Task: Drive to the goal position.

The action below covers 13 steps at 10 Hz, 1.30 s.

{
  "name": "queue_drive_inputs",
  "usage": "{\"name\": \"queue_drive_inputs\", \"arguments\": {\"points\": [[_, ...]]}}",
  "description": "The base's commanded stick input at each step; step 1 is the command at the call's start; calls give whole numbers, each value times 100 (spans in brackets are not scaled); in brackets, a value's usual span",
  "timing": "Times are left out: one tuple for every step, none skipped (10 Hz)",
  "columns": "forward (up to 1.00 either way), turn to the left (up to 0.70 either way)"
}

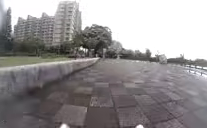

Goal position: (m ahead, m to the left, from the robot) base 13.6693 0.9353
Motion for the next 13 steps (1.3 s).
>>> {"name": "queue_drive_inputs", "arguments": {"points": [[85, -33], [85, -33], [85, -33], [85, -33], [85, -33], [85, -33], [85, -33], [85, -33], [85, -33], [85, -33], [85, -33], [85, -33], [85, -33]]}}
